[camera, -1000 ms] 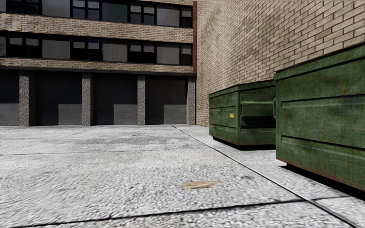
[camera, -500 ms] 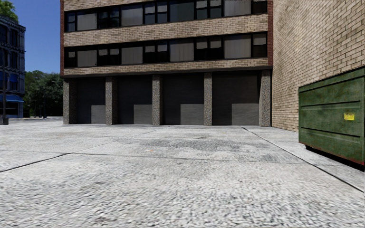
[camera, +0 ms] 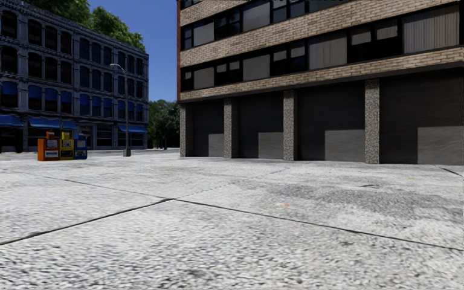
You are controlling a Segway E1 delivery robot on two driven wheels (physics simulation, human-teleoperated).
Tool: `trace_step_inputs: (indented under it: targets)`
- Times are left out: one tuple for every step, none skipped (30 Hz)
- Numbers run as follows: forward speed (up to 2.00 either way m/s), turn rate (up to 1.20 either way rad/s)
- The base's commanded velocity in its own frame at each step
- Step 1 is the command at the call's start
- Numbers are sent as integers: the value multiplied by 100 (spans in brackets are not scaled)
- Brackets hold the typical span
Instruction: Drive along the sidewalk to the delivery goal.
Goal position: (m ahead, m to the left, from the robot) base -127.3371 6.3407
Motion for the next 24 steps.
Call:
trace_step_inputs:
  targets:
    - [174, 83]
    - [174, 83]
    - [174, 83]
    - [174, 83]
    - [174, 83]
    - [174, 83]
    - [174, 83]
    - [174, 83]
    - [174, 83]
    - [174, 83]
    - [174, 83]
    - [174, 83]
    - [174, 83]
    - [174, 83]
    - [174, 83]
    - [174, 83]
    - [174, 83]
    - [174, 83]
    - [174, 83]
    - [174, 83]
    - [174, 83]
    - [174, 83]
    - [174, 83]
    - [174, 83]
